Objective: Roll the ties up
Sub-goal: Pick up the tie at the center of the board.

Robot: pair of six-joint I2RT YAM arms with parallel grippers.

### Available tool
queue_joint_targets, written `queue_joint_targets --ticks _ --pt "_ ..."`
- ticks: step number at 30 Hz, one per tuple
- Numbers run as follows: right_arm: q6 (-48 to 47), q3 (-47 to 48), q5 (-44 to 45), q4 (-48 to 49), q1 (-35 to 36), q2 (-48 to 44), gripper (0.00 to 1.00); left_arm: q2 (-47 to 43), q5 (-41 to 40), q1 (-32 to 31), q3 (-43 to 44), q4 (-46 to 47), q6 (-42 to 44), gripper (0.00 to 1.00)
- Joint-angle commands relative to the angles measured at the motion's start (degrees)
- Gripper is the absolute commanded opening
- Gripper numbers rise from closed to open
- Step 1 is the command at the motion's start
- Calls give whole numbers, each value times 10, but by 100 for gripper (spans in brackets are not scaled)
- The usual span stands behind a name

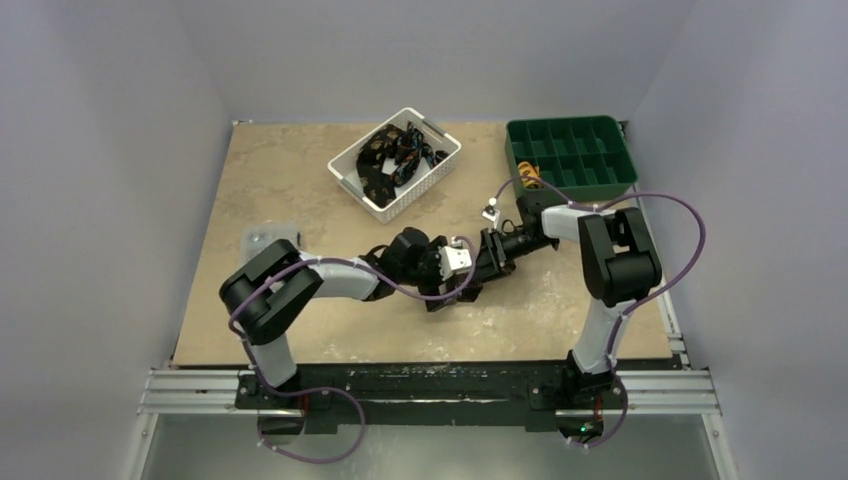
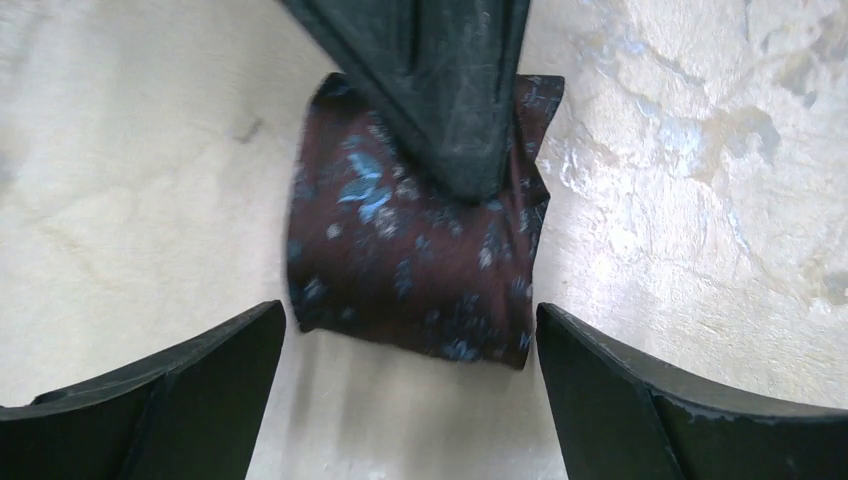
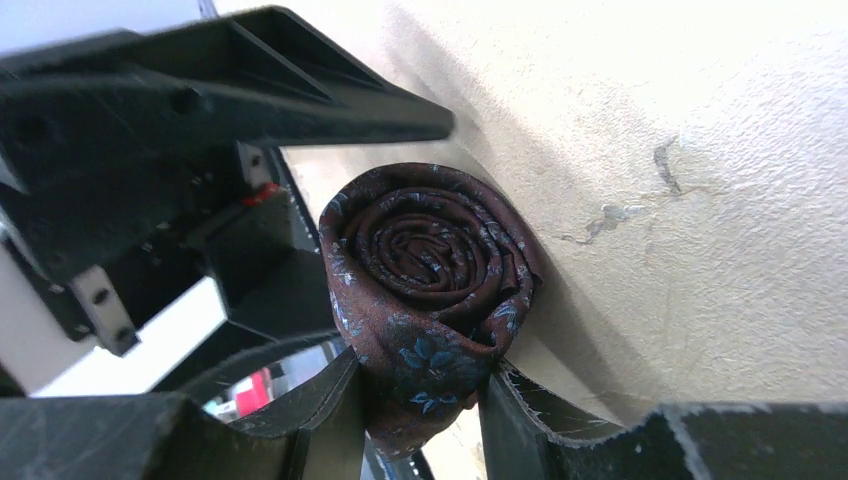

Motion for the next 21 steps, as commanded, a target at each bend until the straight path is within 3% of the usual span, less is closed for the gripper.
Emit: queue_joint_targets --ticks 1,7,15,21 --pt "-30 12 41 2 -3 -36 0 -78 16 18 -6 26 -29 97" --pt "-48 24 33 -13 -3 -48 0 -115 16 26 -10 32 -47 100" --pt "-105 101 121 -106 -3 -110 0 -189 -7 49 -21 -49 -49 100" --pt "-136 88 135 -120 -4 -115 0 -182 50 62 -30 -39 19 100"
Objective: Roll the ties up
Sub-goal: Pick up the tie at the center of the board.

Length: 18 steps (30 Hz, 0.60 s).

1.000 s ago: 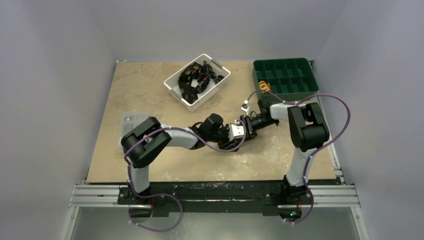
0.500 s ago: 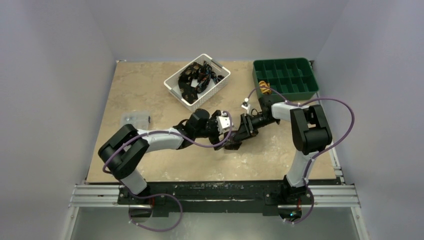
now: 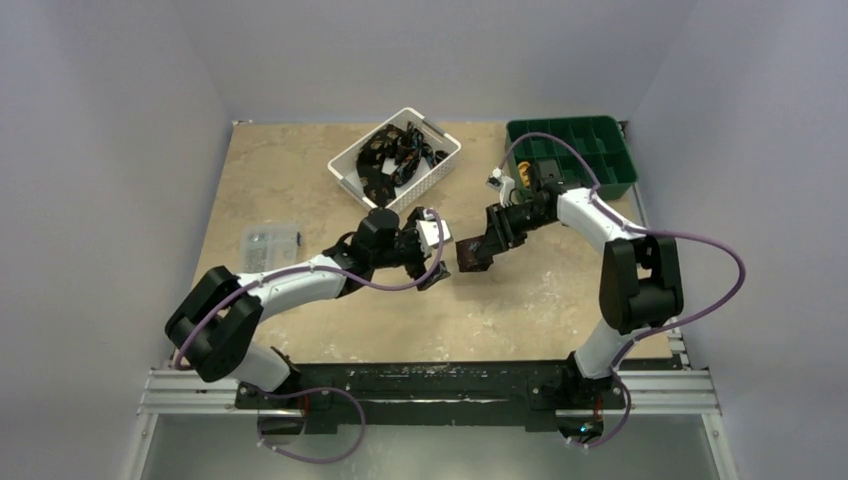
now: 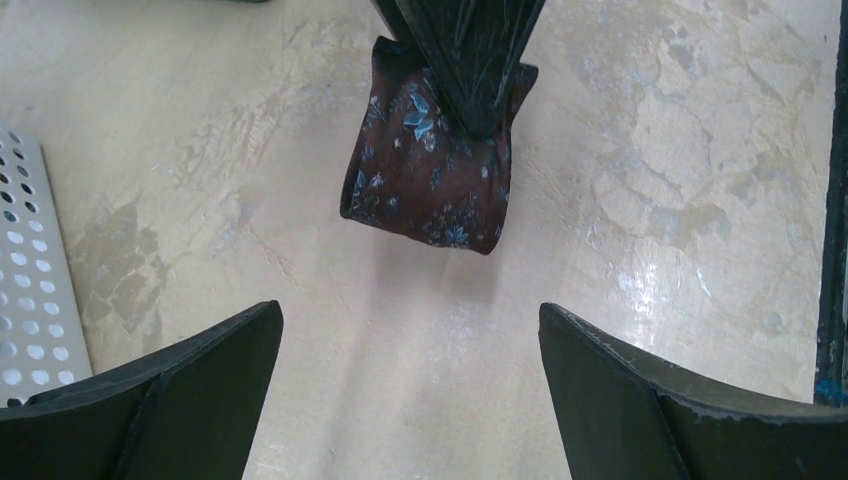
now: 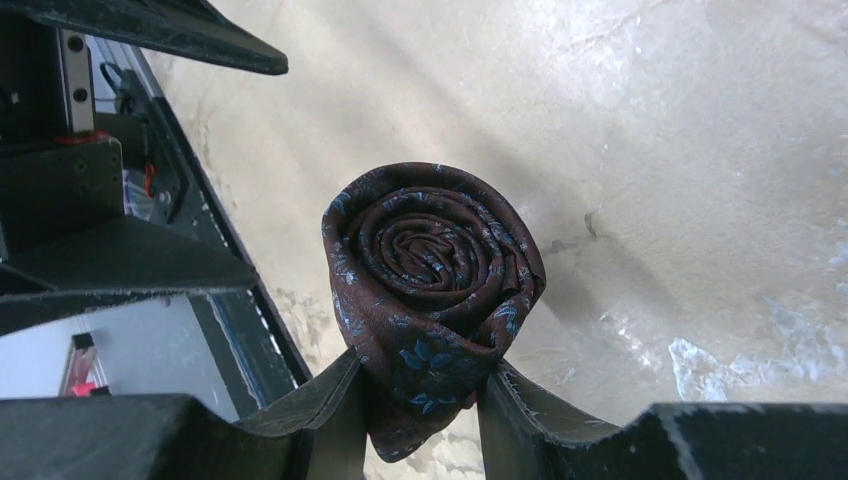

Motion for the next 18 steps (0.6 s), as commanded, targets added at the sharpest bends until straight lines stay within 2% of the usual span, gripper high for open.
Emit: queue_joint_targets --ticks 1,3,5,12,15,18 --pt "-35 -10 7 -24 -3 4 0 6 63 6 -10 -5 64 100" --pt "-23 -13 -25 -10 -2 14 0 26 88 3 -8 -1 75 100" --pt "-15 -14 -49 0 0 23 0 52 81 -1 10 -2 72 100" --pt "6 -26 -59 28 7 41 0 131 51 -15 47 19 70 100" --pt "-1 -6 -36 10 3 29 0 123 27 -14 52 21 44 100" --pt "-27 40 26 -34 -5 15 0 92 20 -12 39 9 45 100"
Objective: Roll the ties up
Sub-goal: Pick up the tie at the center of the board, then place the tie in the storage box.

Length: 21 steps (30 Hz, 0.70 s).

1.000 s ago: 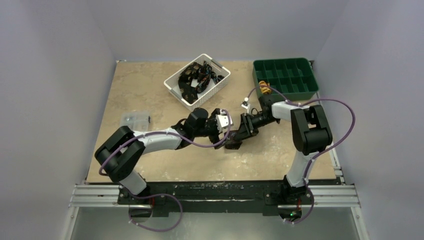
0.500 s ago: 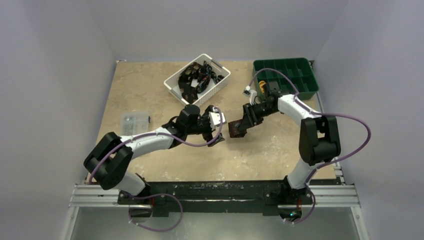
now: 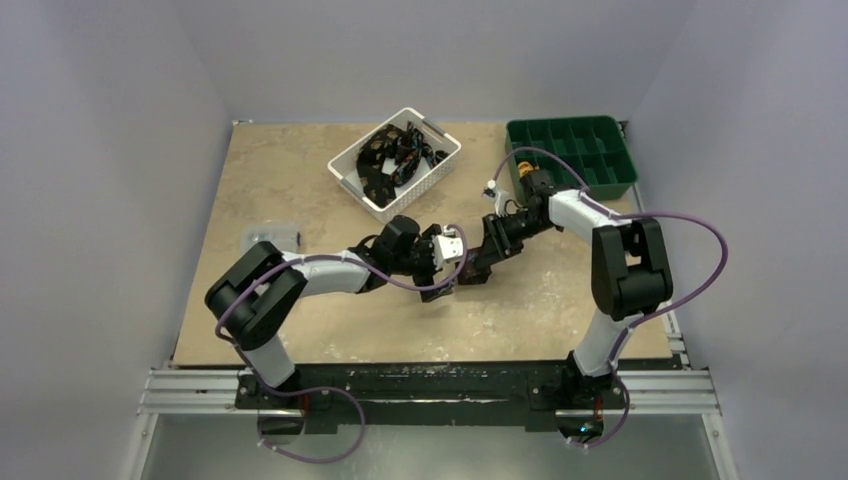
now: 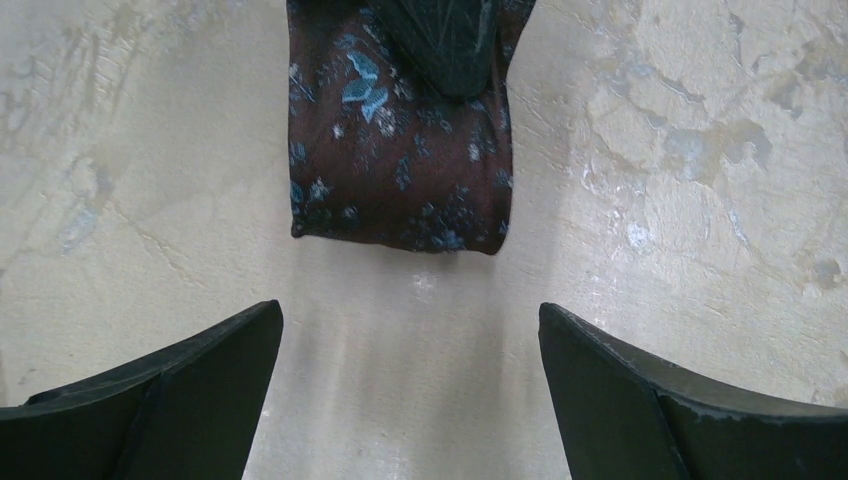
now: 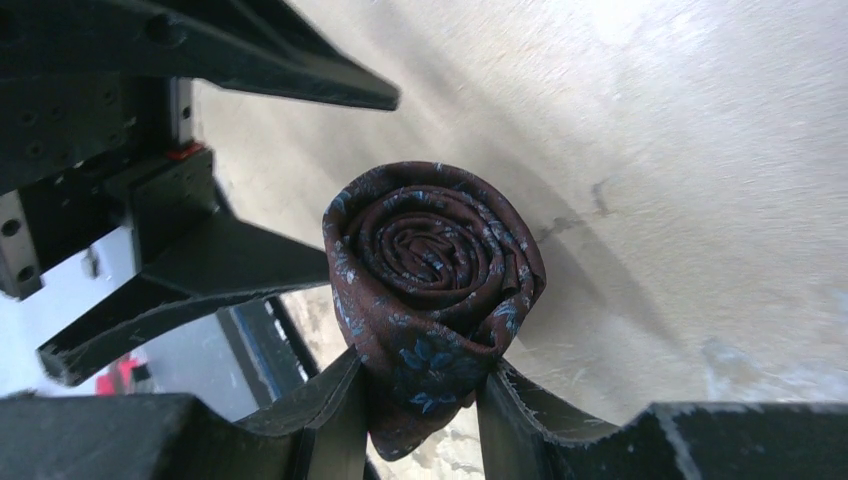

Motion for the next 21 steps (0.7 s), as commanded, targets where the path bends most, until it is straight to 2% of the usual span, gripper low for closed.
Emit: queue_joint_targets --ticks 1,6,14,21 --pt "-31 75 71 -47 -10 -39 0 -53 -14 4 9 9 -10 100" --pt "-26 181 170 -84 -43 -46 0 -108 -19 22 -7 -23 -40 100" --pt "-21 459 298 -140 -124 53 0 -157 -23 30 -25 -53 -41 100" --pt "-24 593 389 -135 -149 146 0 -168 -30 32 -32 -50 -43 100"
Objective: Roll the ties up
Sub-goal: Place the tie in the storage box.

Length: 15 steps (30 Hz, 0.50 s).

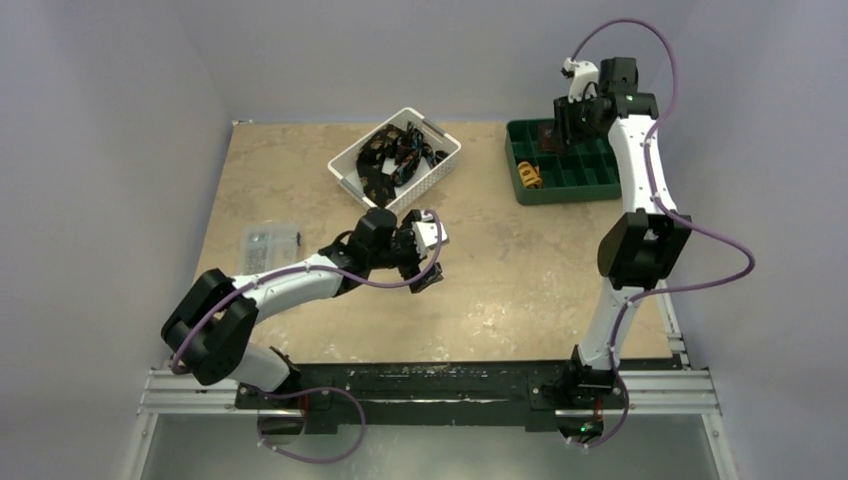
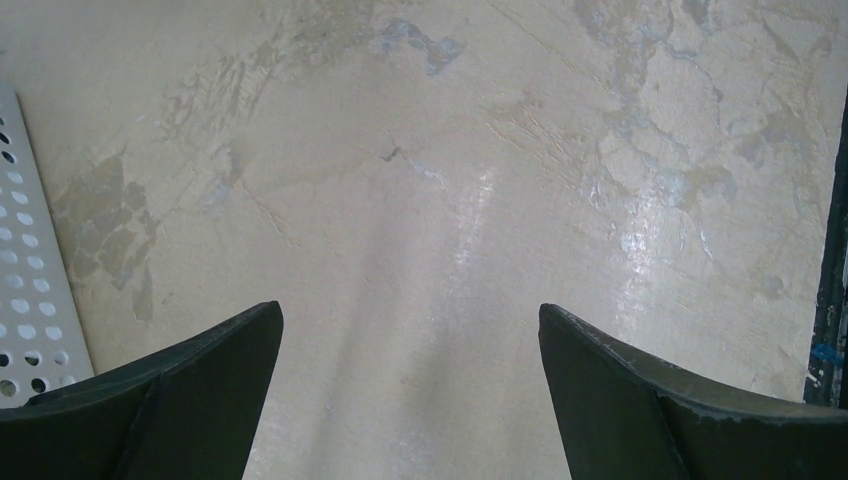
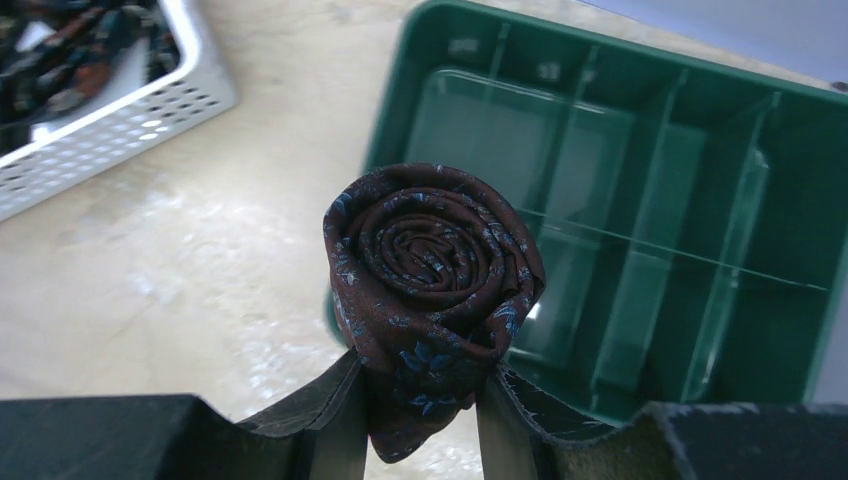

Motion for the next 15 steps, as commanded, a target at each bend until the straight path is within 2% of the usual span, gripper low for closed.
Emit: queue_joint_targets --ticks 1,7,15 --pt "-7 66 76 -18 0 51 0 -24 -5 5 -10 3 -8 100" --pt "-16 103 85 -43 -1 101 0 -31 -8 8 -19 -1 -8 100" --pt "-18 92 120 -103 -1 131 0 -30 -9 8 -29 7 -17 100"
